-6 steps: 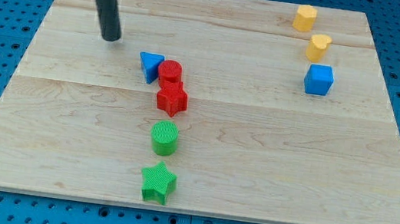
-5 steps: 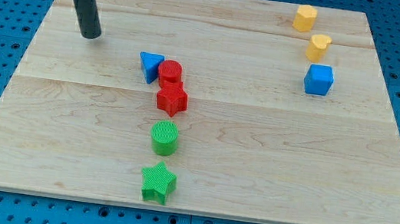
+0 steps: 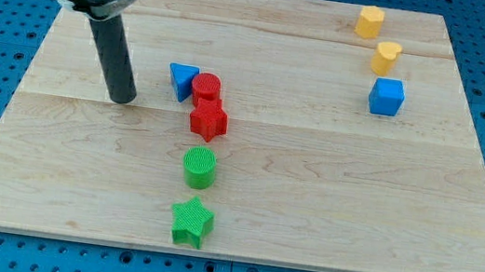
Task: Move your hand closely to the blue triangle
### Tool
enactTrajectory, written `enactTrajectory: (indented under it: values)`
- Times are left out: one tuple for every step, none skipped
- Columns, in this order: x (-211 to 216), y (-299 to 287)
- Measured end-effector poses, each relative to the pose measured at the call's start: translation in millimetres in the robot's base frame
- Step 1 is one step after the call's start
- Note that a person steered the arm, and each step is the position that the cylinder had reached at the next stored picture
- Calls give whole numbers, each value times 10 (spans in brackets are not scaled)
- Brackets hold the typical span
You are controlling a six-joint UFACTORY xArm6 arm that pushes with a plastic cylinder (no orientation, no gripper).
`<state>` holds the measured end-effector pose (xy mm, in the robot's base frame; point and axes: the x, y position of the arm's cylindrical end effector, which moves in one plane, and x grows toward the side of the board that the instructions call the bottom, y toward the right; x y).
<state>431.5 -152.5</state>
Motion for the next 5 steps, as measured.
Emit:
enactTrajectory:
  values:
    - [0,102]
    - [0,194]
    - [-49,242]
    - [-132,242]
    - [-175,242]
